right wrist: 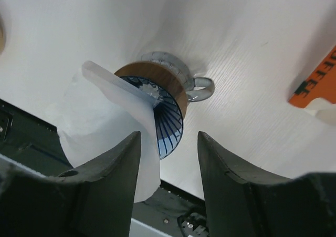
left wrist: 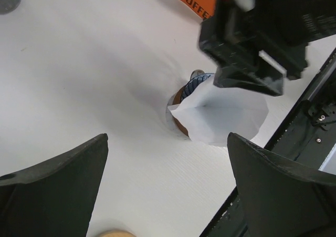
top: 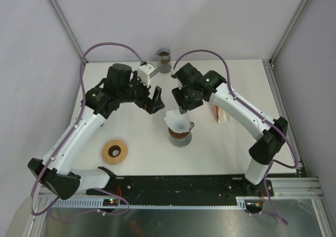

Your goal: Place the coffee filter in the dripper

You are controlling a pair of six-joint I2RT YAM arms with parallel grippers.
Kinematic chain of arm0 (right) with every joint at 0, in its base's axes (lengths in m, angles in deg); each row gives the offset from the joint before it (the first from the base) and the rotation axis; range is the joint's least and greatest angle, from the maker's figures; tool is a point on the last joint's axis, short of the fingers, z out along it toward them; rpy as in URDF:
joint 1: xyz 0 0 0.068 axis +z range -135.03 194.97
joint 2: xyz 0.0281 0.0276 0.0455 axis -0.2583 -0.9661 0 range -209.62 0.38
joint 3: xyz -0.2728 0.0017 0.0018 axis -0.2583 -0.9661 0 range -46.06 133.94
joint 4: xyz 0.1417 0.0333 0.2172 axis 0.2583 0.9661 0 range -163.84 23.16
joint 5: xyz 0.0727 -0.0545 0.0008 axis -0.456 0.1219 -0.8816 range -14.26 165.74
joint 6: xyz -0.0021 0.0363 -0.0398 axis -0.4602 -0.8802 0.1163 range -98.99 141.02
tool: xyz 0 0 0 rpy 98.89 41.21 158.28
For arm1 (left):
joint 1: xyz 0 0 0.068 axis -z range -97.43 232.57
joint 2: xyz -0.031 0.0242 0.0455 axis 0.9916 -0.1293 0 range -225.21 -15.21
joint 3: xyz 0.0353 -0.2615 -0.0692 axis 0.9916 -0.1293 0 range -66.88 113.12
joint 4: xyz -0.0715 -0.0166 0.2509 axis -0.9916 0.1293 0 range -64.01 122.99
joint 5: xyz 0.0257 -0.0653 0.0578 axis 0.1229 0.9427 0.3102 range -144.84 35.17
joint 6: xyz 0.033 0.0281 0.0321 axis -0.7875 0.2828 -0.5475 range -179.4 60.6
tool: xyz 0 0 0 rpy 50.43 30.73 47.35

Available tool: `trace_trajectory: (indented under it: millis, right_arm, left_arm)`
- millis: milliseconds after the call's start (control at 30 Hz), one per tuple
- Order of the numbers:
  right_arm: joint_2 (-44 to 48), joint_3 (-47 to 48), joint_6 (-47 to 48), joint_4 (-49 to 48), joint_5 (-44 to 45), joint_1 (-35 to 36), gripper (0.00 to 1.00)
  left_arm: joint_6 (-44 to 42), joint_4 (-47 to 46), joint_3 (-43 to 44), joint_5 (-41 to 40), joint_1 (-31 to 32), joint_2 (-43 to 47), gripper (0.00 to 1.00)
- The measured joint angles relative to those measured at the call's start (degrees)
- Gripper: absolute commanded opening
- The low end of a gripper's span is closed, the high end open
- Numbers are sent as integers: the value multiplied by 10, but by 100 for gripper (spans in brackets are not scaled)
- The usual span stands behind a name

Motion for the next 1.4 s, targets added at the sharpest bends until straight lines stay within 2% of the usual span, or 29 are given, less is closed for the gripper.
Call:
trace_trajectory:
  millis: [100,267,333,533,700,1400]
  right_arm:
    - [11,28,6,2,33,10,46]
    - [54,37,29,-21,46,37,7]
    - [66,34,36,-35,39,51,2]
    - [38,1,45,-47,32,82,0]
    - [-20,-32,50,-43,41,96,0]
    - [-87,-123,65,-113,40,90,0]
  left_arm:
    - [-4,-1,0,1,-15,-1,100]
    - [-14,-13,-19,0,-82,-3,100]
    - [-18,-17,-32,-2,-111,-5,100]
    - [-28,-29,-77,-3,-181,-4,100]
    - [-32,-39,-90,3,-208,-2,100]
    - [-31,-66,-103,40,-224,-1,100]
